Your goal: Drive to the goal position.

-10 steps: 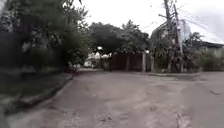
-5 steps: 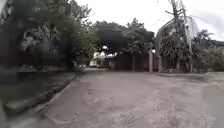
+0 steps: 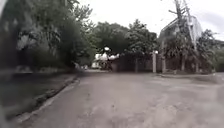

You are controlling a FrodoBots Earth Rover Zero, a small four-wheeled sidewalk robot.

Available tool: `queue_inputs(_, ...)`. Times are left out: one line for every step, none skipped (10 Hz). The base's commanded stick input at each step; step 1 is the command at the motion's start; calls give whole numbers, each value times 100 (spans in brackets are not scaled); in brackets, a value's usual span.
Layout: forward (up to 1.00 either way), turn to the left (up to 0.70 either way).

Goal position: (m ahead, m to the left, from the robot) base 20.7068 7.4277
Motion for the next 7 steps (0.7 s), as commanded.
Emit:
queue_inputs(70, 35)
queue_inputs(70, 35)
queue_inputs(70, 35)
queue_inputs(70, 26)
queue_inputs(70, 1)
queue_inputs(70, 0)
queue_inputs(70, 0)
